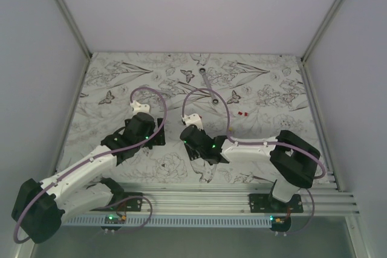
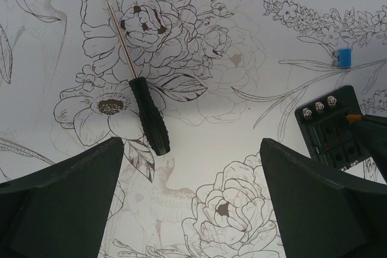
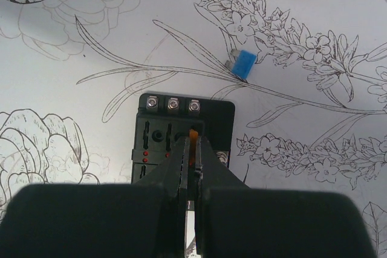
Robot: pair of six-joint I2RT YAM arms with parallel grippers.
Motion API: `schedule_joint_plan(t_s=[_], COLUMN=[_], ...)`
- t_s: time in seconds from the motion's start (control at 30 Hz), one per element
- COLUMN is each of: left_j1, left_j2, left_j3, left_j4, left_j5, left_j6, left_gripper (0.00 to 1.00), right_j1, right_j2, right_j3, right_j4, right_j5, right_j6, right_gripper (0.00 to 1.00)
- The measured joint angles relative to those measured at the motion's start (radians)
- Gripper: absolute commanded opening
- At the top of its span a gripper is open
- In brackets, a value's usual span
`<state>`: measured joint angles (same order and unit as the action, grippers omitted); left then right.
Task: Snap on the fuse box
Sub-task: Install the fuse at the fuse box base.
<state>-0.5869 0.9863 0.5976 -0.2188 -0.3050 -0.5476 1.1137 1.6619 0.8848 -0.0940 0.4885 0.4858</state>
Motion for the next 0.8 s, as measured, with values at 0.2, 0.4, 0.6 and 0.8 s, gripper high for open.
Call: schedule_joint_plan(t_s=[0.2, 0.4, 0.6, 0.8], left_j1=[0.007, 0.02, 0.026, 0.026], left_j2=[0.0, -0.024, -0.038, -0.039], left_j3=[0.0, -0.002, -0.007, -0.008], left_j4=[0.0, 0.0, 0.0, 0.0], left_j5=[0.004, 0.019, 0.026, 0.027], left_j6=[-0.021, -0.041, -0.047, -0.048], left_gripper=[1.0, 1.0, 1.0, 1.0], right_j1=[0.008, 0.01, 0.008, 0.005], right_j2=[0.002, 0.001, 0.0, 0.029], right_j3=[-0.001, -0.017, -0.022, 0.002], right_j4=[0.001, 0.007, 0.008, 0.008], right_j5=[0.021, 0.056, 0.064, 0.056], right_j6=[0.002, 0.004, 0.0, 0.001], right_gripper=[0.0, 0.0, 0.0, 0.0])
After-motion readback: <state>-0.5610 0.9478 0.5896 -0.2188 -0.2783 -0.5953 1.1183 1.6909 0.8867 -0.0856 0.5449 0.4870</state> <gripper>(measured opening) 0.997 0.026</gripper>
